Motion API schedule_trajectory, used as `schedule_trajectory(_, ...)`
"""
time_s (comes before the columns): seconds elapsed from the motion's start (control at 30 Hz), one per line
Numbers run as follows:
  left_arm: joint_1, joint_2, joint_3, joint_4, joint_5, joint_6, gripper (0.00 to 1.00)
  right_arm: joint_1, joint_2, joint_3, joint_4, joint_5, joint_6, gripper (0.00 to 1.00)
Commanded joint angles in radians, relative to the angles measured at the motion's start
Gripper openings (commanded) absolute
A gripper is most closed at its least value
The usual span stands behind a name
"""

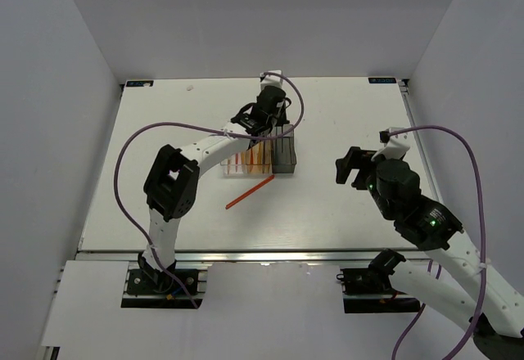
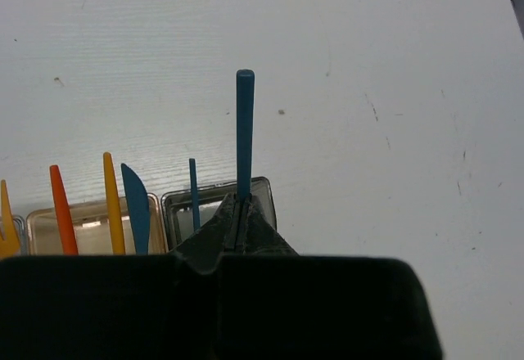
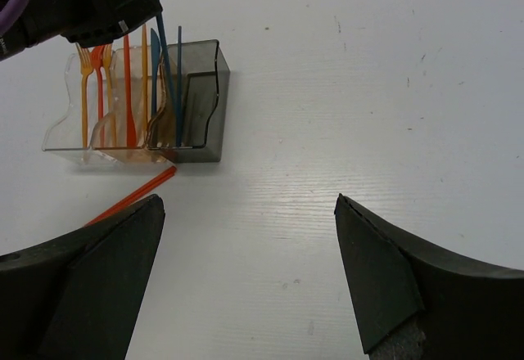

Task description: Sort the eating utensils into containers

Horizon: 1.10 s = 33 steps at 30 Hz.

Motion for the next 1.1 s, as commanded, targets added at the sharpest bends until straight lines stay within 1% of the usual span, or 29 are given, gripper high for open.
schedule_trajectory(0.0, -0.008, -0.016, -0.023, 0.060, 0.039, -0.003, 0.00, -0.001, 0.007, 0.025, 0.000, 0.024, -0.015, 0.89)
schedule_trajectory(0.33, -0.008, 0.024, -0.106, 0.071, 0.051, 0.005, 0.00, -0.001, 0.032, 0.004, 0.022, 0.007, -0.021, 0.89)
schedule_trajectory(0.5, -0.008, 0.052, -0.115, 0.061, 0.070, -0.001, 0.00, -0.001, 0.034, -0.002, 0.026, 0.006, -0.025, 0.89)
schedule_trajectory(0.87, -0.008, 0.052, -0.149, 0.060, 0.061, -0.035, 0.00, -0.001, 0.034, -0.010, 0.034, -0.001, -0.028, 0.89)
schedule_trajectory(0.9, -0.008, 0.044, -0.153, 0.070, 0.062, -0.038, 0.02, -0.001, 0.034, -0.012, 0.034, -0.001, -0.028, 0.89)
schedule_trajectory(0.97, -0.008, 0.041, -0.156, 0.074, 0.064, -0.044, 0.13, -0.001, 0.034, -0.013, 0.034, -0.004, -0.030, 0.89)
schedule_trajectory(1.07, -0.008, 0.036, -0.153, 0.073, 0.065, -0.053, 0.16, -0.001, 0.032, -0.013, 0.032, -0.002, -0.030, 0.89)
